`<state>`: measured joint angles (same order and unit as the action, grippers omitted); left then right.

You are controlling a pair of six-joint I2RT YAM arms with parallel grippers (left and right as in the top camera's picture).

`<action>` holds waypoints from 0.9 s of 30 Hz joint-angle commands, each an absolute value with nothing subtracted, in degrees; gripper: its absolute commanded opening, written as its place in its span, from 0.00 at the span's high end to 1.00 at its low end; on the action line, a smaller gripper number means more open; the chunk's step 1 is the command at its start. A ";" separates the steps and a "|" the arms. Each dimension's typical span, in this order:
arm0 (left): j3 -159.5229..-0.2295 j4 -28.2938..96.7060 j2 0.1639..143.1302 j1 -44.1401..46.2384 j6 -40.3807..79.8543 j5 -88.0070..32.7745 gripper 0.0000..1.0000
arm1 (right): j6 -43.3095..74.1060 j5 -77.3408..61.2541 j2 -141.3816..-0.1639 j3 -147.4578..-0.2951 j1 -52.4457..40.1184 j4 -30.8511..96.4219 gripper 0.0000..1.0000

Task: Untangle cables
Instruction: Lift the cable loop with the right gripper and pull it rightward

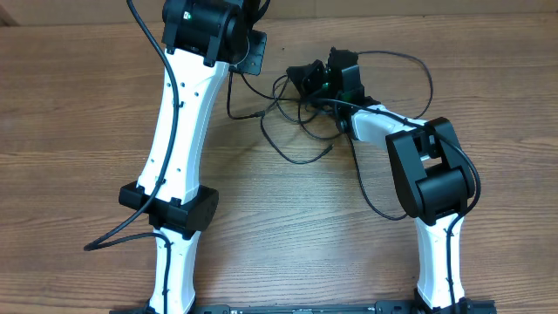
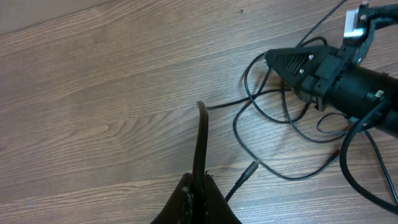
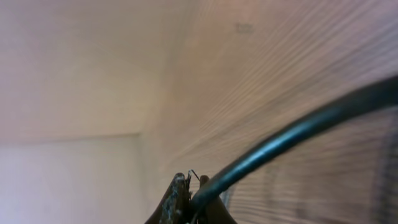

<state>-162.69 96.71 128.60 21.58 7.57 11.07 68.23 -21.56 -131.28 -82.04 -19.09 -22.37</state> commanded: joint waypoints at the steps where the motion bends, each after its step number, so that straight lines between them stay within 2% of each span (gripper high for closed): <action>1: -163.22 96.79 128.14 21.02 7.73 10.48 0.96 | 65.49 -29.63 -131.68 -83.00 -17.41 -32.60 0.96; 4: -163.22 96.77 128.14 21.02 7.73 10.48 0.96 | 66.54 -37.85 -130.89 -85.91 -14.09 -39.97 0.96; 9: -163.22 96.60 128.14 21.02 7.73 10.48 0.95 | 66.52 -46.04 -127.11 -90.21 -8.34 -39.99 0.96; 18: -163.22 96.62 128.14 21.02 7.73 10.48 0.96 | 64.27 -51.29 -115.07 -90.50 3.03 -36.25 0.96; 22: -163.22 96.38 128.14 21.02 7.73 10.50 0.96 | 59.00 -52.34 -107.35 -90.52 6.96 -29.39 0.96; 27: -163.22 96.18 128.14 21.02 7.73 10.48 0.96 | 46.06 -52.31 -98.85 -92.12 9.93 -11.57 0.96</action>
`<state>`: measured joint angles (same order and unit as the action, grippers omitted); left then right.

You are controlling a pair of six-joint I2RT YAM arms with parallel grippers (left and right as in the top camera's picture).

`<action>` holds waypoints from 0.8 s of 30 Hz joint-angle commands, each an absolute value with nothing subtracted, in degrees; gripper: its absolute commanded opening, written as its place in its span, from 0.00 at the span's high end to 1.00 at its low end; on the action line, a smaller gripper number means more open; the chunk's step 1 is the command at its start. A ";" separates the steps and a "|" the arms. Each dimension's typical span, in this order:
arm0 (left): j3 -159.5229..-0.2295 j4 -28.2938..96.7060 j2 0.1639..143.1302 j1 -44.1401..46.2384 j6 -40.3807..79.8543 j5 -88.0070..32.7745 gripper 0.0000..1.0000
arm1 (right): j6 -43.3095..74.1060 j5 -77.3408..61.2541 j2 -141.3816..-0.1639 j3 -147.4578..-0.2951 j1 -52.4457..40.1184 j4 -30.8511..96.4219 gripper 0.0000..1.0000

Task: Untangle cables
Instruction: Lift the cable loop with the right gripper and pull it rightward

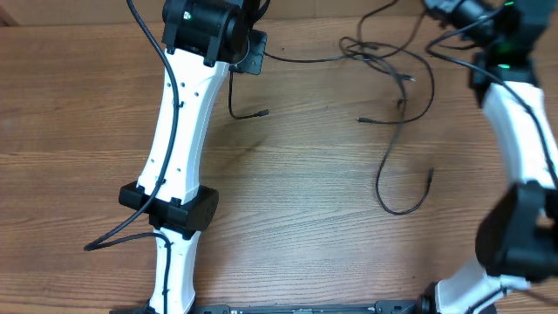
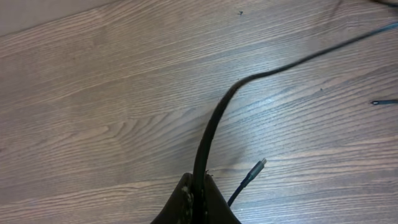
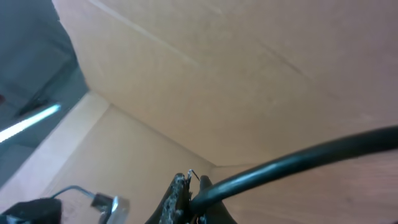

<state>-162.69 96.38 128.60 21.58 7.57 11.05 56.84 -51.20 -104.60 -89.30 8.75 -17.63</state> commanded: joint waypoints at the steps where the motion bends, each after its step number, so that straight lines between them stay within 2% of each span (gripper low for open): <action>1: -163.22 96.18 128.14 21.02 7.73 10.48 0.96 | 43.24 -51.99 -97.43 -92.84 10.39 -7.27 0.96; 5: -163.22 96.18 128.14 21.02 7.73 10.50 0.96 | 30.89 -45.69 -91.85 -96.33 11.38 12.01 0.96; 8: -163.22 96.18 128.14 21.02 7.73 10.50 0.96 | 22.02 -35.16 -88.53 -100.29 11.38 27.27 0.96; 14: -163.22 96.20 128.14 21.02 7.73 10.57 0.96 | 15.97 -10.35 -86.35 -108.95 11.97 50.09 0.96; 17: -163.22 96.23 128.14 21.02 7.68 10.94 0.95 | 15.75 -0.34 -86.35 -111.11 14.09 56.16 0.96; 24: -163.22 96.79 128.14 20.97 6.85 15.11 0.96 | 14.35 3.46 -86.41 -111.13 23.77 59.29 0.96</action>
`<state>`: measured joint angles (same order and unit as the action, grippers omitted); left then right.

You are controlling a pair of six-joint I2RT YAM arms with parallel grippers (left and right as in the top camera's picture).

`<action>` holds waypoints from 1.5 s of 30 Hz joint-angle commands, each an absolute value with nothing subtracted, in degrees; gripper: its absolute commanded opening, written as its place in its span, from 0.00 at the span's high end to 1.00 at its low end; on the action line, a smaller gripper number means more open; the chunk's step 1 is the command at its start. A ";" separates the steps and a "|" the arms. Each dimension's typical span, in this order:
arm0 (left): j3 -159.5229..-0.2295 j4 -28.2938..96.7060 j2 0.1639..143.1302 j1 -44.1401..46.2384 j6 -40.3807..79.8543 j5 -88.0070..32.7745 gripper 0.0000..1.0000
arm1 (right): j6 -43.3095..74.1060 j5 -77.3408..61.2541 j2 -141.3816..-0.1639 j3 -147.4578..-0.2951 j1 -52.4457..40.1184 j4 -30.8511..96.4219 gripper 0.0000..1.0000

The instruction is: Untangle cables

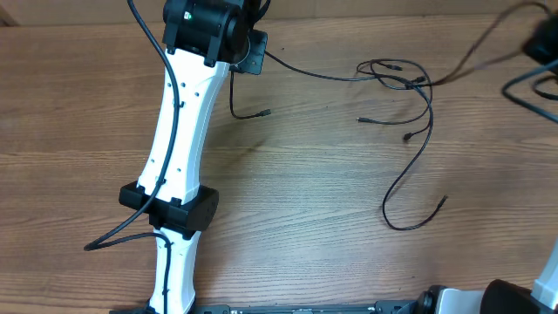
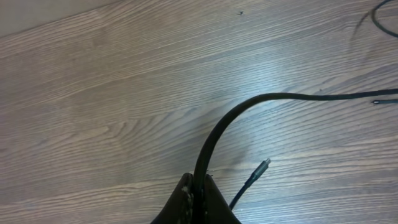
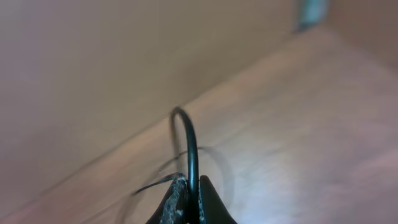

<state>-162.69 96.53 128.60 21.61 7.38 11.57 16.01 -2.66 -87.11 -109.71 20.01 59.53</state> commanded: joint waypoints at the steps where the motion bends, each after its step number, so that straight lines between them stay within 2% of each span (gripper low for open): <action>1: -163.22 96.79 128.14 20.91 6.85 16.27 0.95 | 13.50 3.46 -86.41 -111.13 25.74 59.46 0.96; 10: -163.22 96.79 128.14 17.34 7.94 18.13 0.96 | 7.84 7.99 -88.14 -111.02 41.93 60.84 0.96; 17: -163.22 96.79 128.14 15.25 7.94 17.93 0.96 | 8.91 6.81 -90.96 -110.96 48.95 61.32 0.96; 24: -163.22 96.79 128.14 14.13 7.97 16.21 0.96 | 8.88 -1.45 -97.27 -110.96 47.68 61.28 0.96; 32: -163.22 96.79 128.14 14.13 7.94 14.48 0.96 | 8.67 -0.45 -106.65 -110.96 43.94 60.55 0.96; 41: -163.22 96.79 128.14 14.15 7.92 12.05 0.95 | 8.69 -0.12 -114.80 -110.96 43.81 59.66 0.95; 43: -163.22 96.79 128.14 14.17 7.94 11.92 0.94 | 8.71 -0.51 -115.46 -110.96 43.81 59.70 0.55; 44: -163.22 96.79 128.14 14.22 7.94 11.92 0.94 | 8.71 -1.45 -115.46 -110.96 43.83 59.48 0.20; 45: -163.22 96.77 128.14 14.22 7.94 11.90 0.94 | 8.71 -2.42 -115.42 -111.02 43.81 59.24 0.02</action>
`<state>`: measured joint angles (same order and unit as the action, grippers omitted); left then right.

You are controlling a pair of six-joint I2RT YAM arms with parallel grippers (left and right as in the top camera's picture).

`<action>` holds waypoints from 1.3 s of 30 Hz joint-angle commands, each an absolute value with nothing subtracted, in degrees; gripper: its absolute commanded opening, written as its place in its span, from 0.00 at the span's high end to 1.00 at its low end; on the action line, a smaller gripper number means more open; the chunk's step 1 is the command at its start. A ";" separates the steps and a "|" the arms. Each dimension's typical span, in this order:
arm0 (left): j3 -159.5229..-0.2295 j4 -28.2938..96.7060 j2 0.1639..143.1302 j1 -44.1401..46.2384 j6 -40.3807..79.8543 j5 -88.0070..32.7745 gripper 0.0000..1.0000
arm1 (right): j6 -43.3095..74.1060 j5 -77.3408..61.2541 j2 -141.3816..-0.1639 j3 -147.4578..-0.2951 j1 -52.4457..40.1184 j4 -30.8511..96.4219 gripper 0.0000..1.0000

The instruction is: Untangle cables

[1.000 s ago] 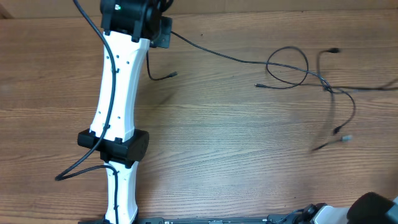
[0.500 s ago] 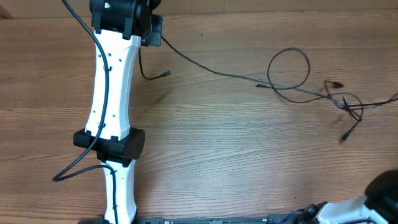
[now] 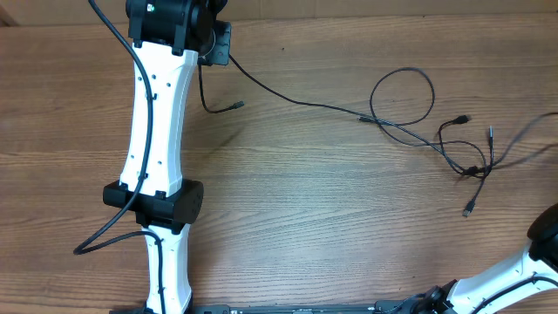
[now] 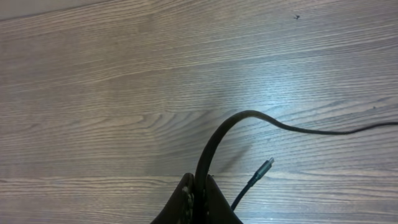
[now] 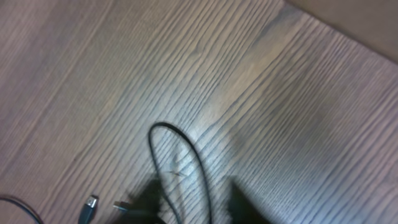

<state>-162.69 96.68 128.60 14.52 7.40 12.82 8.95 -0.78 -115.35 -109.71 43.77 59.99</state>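
Observation:
Thin black cables [image 3: 405, 92] are strung across the wooden table [image 3: 305, 227]. At the far left my left gripper [image 3: 216, 42] is shut on one black cable [image 4: 214, 134], which rises from between the gripper [image 4: 198, 186] and runs off right. Its short free end with a plug [image 4: 266, 164] lies beside the gripper. A small knot of cables and plugs [image 3: 471, 166] lies at the right. My right gripper [image 5: 196, 199] is blurred, its dark fingers [image 5: 150, 194] standing apart, open. A thin cable loop [image 5: 180, 155] lies on the wood between them.
The left arm's white links and dark joint [image 3: 153, 205] stretch down the left side of the table. Only a dark part of the right arm [image 3: 545, 234] shows at the right edge. Two small plugs [image 5: 90, 205] lie left of the right fingers.
My right gripper, then shut on a cable, now stands open over the table. The left arm has shifted left with its cable. The bundle now lies further right and lower.
At first both grippers were shut on cables, the right one close to a dense tangle mid-table. Then the right gripper was far right and raised, with the tangle stretched out. Now the cables lie spread along the table with the right gripper open.

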 commanded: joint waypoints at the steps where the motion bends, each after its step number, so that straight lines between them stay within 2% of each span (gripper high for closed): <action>1: -163.22 96.75 128.14 14.24 7.94 11.84 0.94 | 8.71 -4.27 -115.15 -111.28 43.75 59.05 0.00; 8: -163.22 96.07 128.14 14.24 7.92 10.46 0.96 | 8.62 -7.66 -111.24 -113.08 40.86 60.58 0.00; 14: -163.22 95.79 128.14 13.89 7.97 10.39 0.96 | 0.56 -20.14 -104.88 -113.67 33.93 64.53 0.00; 19: -163.22 95.96 127.22 11.46 7.92 8.45 0.96 | -2.02 -19.31 -104.38 -113.65 26.89 68.31 0.00; 23: -163.22 96.12 121.82 2.83 7.92 4.73 0.96 | -1.98 -13.02 -104.38 -113.65 20.36 70.22 0.00; 31: -163.22 95.70 110.34 -17.41 7.92 -8.32 0.96 | -1.76 -12.51 -104.38 -113.60 17.23 72.01 0.00; 36: -163.22 95.55 107.85 -24.84 7.90 -14.57 0.96 | -1.80 -13.15 -104.38 -113.58 16.49 74.72 0.00; 39: -163.22 95.74 108.01 -25.06 7.68 -16.56 0.95 | -1.80 -13.17 -104.38 -113.58 15.40 75.92 0.00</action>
<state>-163.19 95.98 106.94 -24.88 7.42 -10.41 -1.50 -13.21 -104.64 -112.73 16.84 75.29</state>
